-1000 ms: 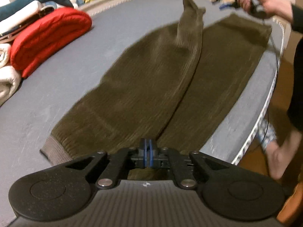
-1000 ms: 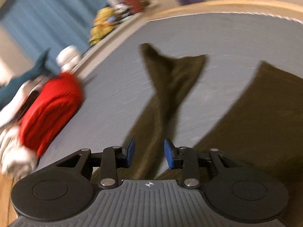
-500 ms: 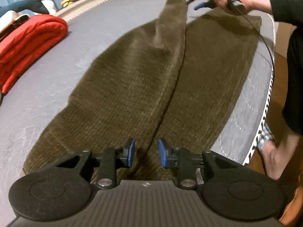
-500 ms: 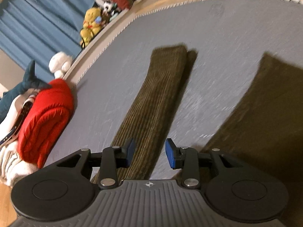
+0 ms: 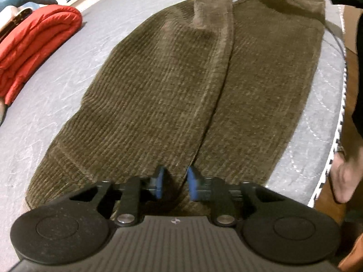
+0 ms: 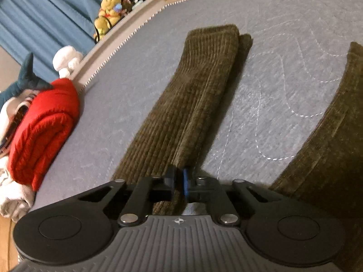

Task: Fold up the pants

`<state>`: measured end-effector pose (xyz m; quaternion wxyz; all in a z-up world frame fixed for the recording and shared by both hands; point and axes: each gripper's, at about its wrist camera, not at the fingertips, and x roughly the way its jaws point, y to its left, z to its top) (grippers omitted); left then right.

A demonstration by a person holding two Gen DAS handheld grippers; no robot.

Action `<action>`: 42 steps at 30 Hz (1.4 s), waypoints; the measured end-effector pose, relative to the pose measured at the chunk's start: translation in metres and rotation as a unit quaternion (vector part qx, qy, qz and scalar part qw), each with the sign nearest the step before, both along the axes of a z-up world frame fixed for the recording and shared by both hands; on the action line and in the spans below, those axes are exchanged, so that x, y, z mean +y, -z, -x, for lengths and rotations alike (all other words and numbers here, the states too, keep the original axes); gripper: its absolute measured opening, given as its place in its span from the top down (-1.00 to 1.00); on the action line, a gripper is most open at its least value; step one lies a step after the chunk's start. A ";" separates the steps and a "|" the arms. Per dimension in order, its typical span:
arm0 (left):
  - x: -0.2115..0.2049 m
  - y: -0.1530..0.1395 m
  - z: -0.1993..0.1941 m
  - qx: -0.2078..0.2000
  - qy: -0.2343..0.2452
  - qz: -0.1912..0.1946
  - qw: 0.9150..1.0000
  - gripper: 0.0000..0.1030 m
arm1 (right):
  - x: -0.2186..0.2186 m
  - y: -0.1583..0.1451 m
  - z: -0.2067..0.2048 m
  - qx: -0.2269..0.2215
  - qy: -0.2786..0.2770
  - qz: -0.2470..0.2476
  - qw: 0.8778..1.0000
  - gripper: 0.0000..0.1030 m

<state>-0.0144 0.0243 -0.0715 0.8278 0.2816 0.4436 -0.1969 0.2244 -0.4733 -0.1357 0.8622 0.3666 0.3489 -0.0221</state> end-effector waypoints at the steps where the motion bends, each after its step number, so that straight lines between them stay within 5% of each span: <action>1: 0.001 -0.001 0.000 0.000 -0.001 0.003 1.000 0.76 | -0.001 -0.007 0.003 -0.009 -0.003 0.008 1.000 0.93; 7: 0.012 -0.023 0.015 -0.033 0.006 0.026 0.999 0.95 | -0.007 -0.071 0.046 -0.056 -0.003 0.053 0.997 0.94; 14: 0.049 -0.053 0.059 -0.063 0.034 0.056 0.996 0.96 | -0.011 -0.123 0.165 -0.006 0.015 0.110 0.994 0.95; 19: 0.063 -0.055 0.075 -0.028 0.056 0.067 0.996 0.95 | -0.011 -0.090 0.218 0.077 -0.026 0.121 0.989 0.87; 22: 0.060 -0.066 0.076 -0.048 0.052 0.082 0.994 0.91 | -0.035 -0.067 0.227 0.103 0.007 0.085 0.991 0.76; 25: 0.058 -0.091 0.069 -0.077 0.034 0.126 0.988 0.90 | -0.073 -0.081 0.234 0.056 0.077 0.059 0.994 0.43; 29: 0.037 -0.119 0.052 -0.109 0.009 0.128 0.986 0.82 | -0.124 -0.093 0.238 0.016 0.161 0.049 0.986 0.38; 32: 0.009 -0.134 0.031 -0.130 -0.022 0.114 0.985 0.68 | -0.147 -0.079 0.231 0.015 0.171 0.028 0.985 0.33; 33: 0.005 -0.140 0.025 -0.141 -0.038 0.123 0.982 0.44 | -0.154 -0.069 0.227 0.023 0.171 0.013 0.985 0.33; 37: -0.012 -0.139 0.008 -0.165 -0.082 0.203 0.962 0.32 | -0.161 -0.035 0.220 0.068 0.179 -0.025 0.981 0.33; 42: -0.042 -0.116 -0.005 -0.144 -0.100 0.151 0.973 0.32 | -0.137 -0.036 0.200 0.077 0.149 0.005 0.986 0.34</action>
